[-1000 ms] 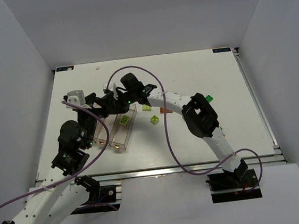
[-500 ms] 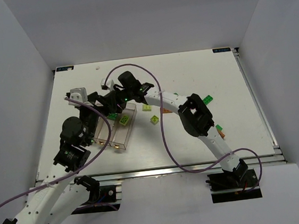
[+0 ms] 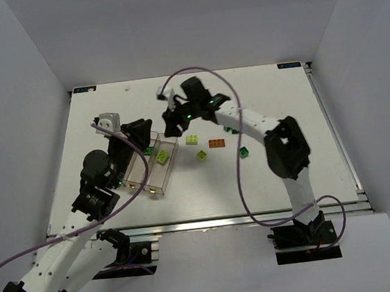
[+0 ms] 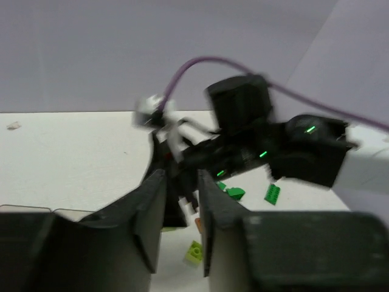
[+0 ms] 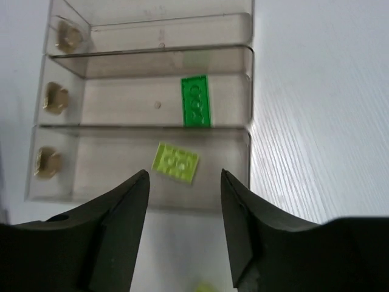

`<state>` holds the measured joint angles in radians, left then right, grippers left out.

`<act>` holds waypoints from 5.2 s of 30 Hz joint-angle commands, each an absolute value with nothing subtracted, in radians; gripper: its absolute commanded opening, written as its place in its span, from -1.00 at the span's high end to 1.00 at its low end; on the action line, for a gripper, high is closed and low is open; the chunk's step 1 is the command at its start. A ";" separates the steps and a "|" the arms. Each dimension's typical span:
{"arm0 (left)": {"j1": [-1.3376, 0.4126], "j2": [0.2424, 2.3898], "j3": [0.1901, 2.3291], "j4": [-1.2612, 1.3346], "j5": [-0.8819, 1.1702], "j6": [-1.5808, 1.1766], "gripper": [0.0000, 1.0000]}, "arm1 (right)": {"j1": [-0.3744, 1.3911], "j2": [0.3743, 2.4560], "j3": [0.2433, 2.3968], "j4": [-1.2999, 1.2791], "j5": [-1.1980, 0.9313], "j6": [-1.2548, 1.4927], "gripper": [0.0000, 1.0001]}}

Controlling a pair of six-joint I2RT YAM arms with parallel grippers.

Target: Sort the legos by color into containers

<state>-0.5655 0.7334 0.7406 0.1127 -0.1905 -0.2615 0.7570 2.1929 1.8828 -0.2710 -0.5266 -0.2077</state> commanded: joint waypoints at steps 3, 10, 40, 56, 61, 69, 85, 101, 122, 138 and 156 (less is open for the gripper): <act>-0.561 0.797 0.752 0.118 -0.051 -0.270 0.32 | 0.608 1.801 1.593 -0.371 -0.580 -0.308 -0.18; -0.563 1.029 0.827 0.058 0.093 -0.308 -0.25 | 0.603 1.254 1.083 -0.353 -0.451 -0.494 -0.23; -0.637 1.422 0.950 -0.155 -0.029 -0.276 -0.36 | 0.601 1.008 0.848 -0.503 -0.565 -0.566 -0.27; -0.640 1.480 1.005 -0.190 -0.115 -0.293 -0.44 | 0.601 0.971 0.838 -0.508 -0.580 -0.594 -0.28; -0.640 1.537 1.084 -0.247 -0.164 -0.330 -0.47 | 0.601 0.974 0.838 -0.515 -0.575 -0.607 -0.28; -0.640 1.692 1.256 -0.318 -0.157 -0.443 -0.49 | 0.601 0.954 0.835 -0.518 -0.592 -0.614 -0.28; -0.653 1.914 1.485 -0.396 -0.089 -0.422 -0.55 | 0.601 0.939 0.825 -0.522 -0.600 -0.641 -0.29; -0.699 1.936 1.529 -0.494 -0.311 -0.890 -0.64 | 0.600 0.920 0.825 -0.523 -0.611 -0.647 -0.30; -0.729 1.881 1.367 -0.486 -0.250 -0.874 -0.65 | 0.601 0.925 0.825 -0.517 -0.597 -0.640 -0.30; -0.741 1.960 1.391 -0.460 -0.215 -0.890 -0.45 | 0.600 0.917 0.821 -0.518 -0.597 -0.644 -0.31; -0.742 1.956 1.364 -0.442 -0.166 -0.881 -0.26 | 0.601 0.911 0.822 -0.517 -0.597 -0.638 -0.31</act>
<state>-0.7372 1.9724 1.3571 -0.4614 -0.1829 -0.8841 0.6025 0.9287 0.8215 -0.5270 -0.5865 -0.6361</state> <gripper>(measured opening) 0.628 0.651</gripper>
